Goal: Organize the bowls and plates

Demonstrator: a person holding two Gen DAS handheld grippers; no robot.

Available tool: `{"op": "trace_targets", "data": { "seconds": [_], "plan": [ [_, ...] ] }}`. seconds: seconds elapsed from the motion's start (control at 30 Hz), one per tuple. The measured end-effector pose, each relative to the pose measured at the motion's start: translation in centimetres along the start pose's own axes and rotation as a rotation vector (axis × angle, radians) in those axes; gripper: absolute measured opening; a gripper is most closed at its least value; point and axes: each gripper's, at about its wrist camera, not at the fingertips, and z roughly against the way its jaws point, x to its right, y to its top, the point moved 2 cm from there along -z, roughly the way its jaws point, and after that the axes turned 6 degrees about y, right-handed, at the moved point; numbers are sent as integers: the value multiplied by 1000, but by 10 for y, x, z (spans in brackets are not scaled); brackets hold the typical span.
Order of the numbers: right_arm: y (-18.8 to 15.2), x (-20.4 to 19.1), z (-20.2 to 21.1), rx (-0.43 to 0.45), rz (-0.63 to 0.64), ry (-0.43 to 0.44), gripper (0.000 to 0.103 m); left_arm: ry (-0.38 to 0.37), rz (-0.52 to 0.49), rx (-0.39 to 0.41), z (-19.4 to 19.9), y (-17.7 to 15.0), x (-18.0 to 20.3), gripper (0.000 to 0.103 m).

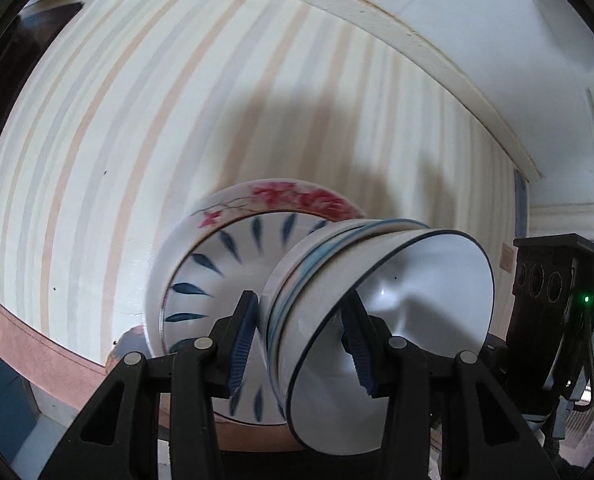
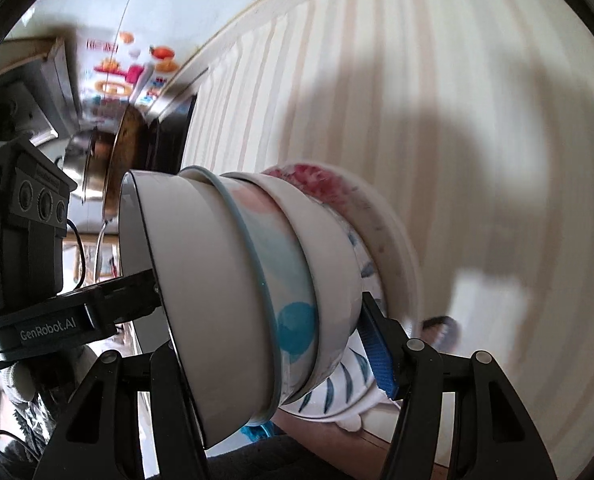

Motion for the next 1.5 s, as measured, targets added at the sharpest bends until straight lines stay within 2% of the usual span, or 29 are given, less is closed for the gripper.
{"op": "trace_targets", "data": {
  "seconds": [0.7, 0.93, 1.17, 1.27, 1.33, 1.37, 1.43, 1.47, 1.5],
  "plan": [
    [10, -6, -33, -86, -18, -25, 63, 9, 20, -31, -11, 1, -18, 41],
    [8, -8, -34, -105, -54, -48, 62, 44, -7, -23, -10, 0, -14, 40],
    [4, -20, -15, -72, -15, -149, 63, 137, -29, 33, 4, -12, -12, 40],
    [1, -25, 0, -38, 16, -226, 72, 186, -37, 70, 17, -22, -12, 41],
    [-1, -31, 12, -3, 38, -283, 83, 213, -42, 101, 26, -30, -12, 41],
    [-3, -34, 18, 14, 59, -307, 86, 228, -47, 118, 32, -35, -11, 41],
    [-7, -45, 29, 46, 103, -375, 89, 232, -46, 144, 40, -43, -12, 45],
    [-9, -51, 33, 58, 121, -396, 90, 232, -43, 153, 44, -45, -13, 54],
    [-12, -57, 38, 72, 141, -417, 92, 237, -46, 171, 50, -50, -13, 69]
  ]
}}
